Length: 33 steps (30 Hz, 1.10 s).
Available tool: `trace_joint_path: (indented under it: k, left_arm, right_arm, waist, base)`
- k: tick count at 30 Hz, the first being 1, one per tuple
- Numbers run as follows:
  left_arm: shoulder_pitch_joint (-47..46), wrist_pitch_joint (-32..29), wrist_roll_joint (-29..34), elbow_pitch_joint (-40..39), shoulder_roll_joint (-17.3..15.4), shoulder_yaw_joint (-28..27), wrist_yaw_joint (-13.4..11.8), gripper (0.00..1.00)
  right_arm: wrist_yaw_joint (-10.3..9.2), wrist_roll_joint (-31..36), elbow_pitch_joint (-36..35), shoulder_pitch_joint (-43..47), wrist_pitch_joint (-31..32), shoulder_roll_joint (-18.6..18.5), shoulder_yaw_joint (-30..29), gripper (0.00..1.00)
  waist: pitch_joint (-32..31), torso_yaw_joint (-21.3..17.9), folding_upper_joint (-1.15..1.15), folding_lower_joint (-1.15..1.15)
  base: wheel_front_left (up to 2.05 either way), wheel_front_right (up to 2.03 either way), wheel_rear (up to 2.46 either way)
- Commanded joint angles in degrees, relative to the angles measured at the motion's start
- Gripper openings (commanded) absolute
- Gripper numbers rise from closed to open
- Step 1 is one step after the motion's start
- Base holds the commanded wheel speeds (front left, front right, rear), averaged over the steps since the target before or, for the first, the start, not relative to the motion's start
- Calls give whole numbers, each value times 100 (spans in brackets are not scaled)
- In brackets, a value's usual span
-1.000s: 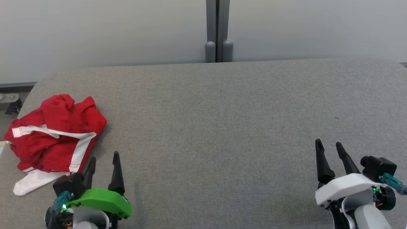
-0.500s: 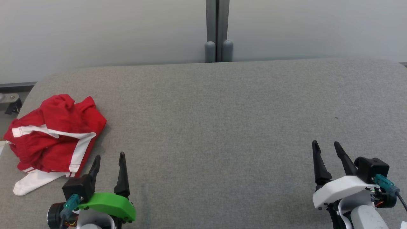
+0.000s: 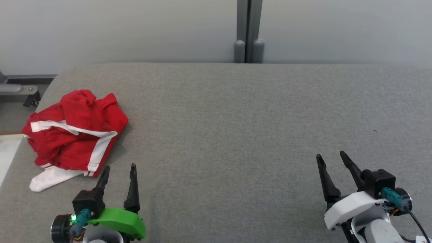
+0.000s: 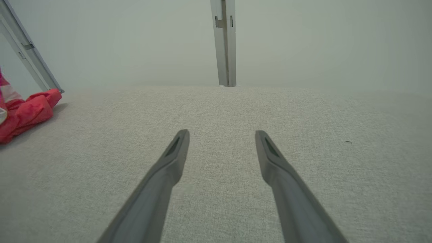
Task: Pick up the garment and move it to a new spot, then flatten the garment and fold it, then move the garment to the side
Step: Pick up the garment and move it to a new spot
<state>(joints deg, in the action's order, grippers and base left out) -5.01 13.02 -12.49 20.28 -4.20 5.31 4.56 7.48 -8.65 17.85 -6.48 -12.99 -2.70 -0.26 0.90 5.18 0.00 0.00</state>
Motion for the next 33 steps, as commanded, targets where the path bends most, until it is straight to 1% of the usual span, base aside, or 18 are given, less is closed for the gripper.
trace_joint_path:
  k: [1,10,14,15,17,19,23,30,33]
  left_arm:
    - [82,50,143,-9,8,-76,17,100]
    - [225,140,549,82,-36,-427,78,100]
    - [280,180,688,144,-18,-602,82,100]
    - [321,204,758,176,1,-652,100,100]
    - [347,232,844,191,22,-696,112,100]
    - [355,220,817,218,39,-759,125,100]
    - [348,215,760,306,78,-818,150,100]
    - [-149,215,591,525,81,-812,254,100]
    - [-566,215,503,492,-33,-698,290,100]
  right_arm:
    - [2,109,-3,-12,-54,-28,21,100]
    - [1,293,146,-101,-146,-34,366,100]
    - [0,384,226,-161,-186,-36,565,100]
    - [0,449,271,-205,-209,-37,615,100]
    - [0,520,302,-238,-234,-38,651,100]
    - [0,529,325,-253,-229,-37,675,100]
    - [0,556,342,-300,-229,-39,709,100]
    - [0,729,346,-407,-229,-39,672,100]
    - [0,836,310,-483,-229,-38,622,100]
  waist:
    - [65,368,0,0]
    - [198,1576,0,0]
    - [274,2038,0,0]
    - [311,2240,0,0]
    - [345,2406,0,0]
    - [385,2496,0,0]
    - [466,2516,0,0]
    - [754,2285,0,0]
    - [915,2170,0,0]
  base:
    - [0,0,0]
    - [0,0,0]
    - [0,0,0]
    - [0,0,0]
    - [0,0,0]
    - [0,0,0]
    - [0,0,0]
    - [0,0,0]
    - [0,0,0]
